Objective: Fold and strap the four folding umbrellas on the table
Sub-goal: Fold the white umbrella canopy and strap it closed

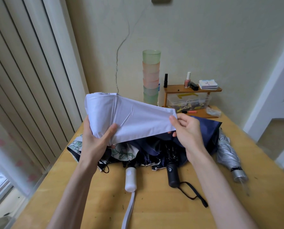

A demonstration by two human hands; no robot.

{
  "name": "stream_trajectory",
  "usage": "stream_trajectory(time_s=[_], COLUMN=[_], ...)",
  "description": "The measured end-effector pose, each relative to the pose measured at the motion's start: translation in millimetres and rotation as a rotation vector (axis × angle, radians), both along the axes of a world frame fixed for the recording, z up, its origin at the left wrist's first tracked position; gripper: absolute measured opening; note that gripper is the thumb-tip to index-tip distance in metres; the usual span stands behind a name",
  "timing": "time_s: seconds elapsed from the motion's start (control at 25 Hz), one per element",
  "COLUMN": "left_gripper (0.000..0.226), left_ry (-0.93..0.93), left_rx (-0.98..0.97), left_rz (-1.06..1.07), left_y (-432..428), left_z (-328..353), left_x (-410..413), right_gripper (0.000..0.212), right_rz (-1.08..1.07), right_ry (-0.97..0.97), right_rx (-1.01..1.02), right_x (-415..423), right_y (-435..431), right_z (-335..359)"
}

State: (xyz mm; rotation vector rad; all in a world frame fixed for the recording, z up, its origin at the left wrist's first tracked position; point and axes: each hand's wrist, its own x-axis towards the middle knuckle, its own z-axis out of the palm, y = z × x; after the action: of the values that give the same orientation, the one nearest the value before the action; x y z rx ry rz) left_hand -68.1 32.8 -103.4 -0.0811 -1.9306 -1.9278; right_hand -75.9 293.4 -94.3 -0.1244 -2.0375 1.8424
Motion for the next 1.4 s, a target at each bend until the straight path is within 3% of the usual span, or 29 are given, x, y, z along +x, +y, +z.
stream_trajectory(time_s=[0.32, 0.56, 0.68, 0.72, 0.84, 0.92, 1.04, 1.08, 1.16, 1.28, 1.4], left_gripper=[0.057, 0.132, 0.162, 0.156, 0.049, 0.015, 0.006, 0.012, 0.015, 0.008, 0.053], left_ry=[-0.034, -0.17, -0.187, -0.158, -0.085, -0.11, -0.137, -0.138, -0.135, -0.119, -0.068], left_rx=[0.056, -0.105, -0.284, -0.309, -0.213, -0.127, 0.052, 0.073, 0.056, -0.026, -0.219], left_rz=[-0.006, -0.259, -0.394, -0.41, -0.411, -0.396, -0.374, -0.381, -0.385, -0.401, -0.416], left_y=[9, 0, 8, 14, 33, 40, 32, 29, 24, 21, 22], left_z=[-4, -2, 11, 11, 21, 21, 27, 28, 29, 28, 27], left_x=[0, -2, 8, 8, 22, 28, 31, 30, 31, 28, 31], right_gripper=[0.02, 0.026, 0.028, 0.026, 0.018, 0.016, 0.014, 0.015, 0.03, 0.065, 0.079], right_rz=[0.047, 0.311, 0.508, 0.545, 0.6, 0.709, 0.711, 0.592, 0.361, 0.452, 0.469], right_ry=[0.077, 0.208, 0.156, 0.124, 0.083, 0.026, 0.13, 0.229, 0.32, 0.076, 0.051], right_rx=[-0.061, 0.012, 0.101, 0.16, 0.389, 0.519, 0.415, 0.364, 0.509, 0.66, 0.703], right_x=[15, 50, 56, 52, 30, 16, 1, -5, -13, -11, -14], right_y=[-4, -29, -66, -83, -133, -150, -140, -127, -98, -80, -85], right_z=[24, 90, 135, 146, 164, 163, 160, 158, 150, 129, 129])
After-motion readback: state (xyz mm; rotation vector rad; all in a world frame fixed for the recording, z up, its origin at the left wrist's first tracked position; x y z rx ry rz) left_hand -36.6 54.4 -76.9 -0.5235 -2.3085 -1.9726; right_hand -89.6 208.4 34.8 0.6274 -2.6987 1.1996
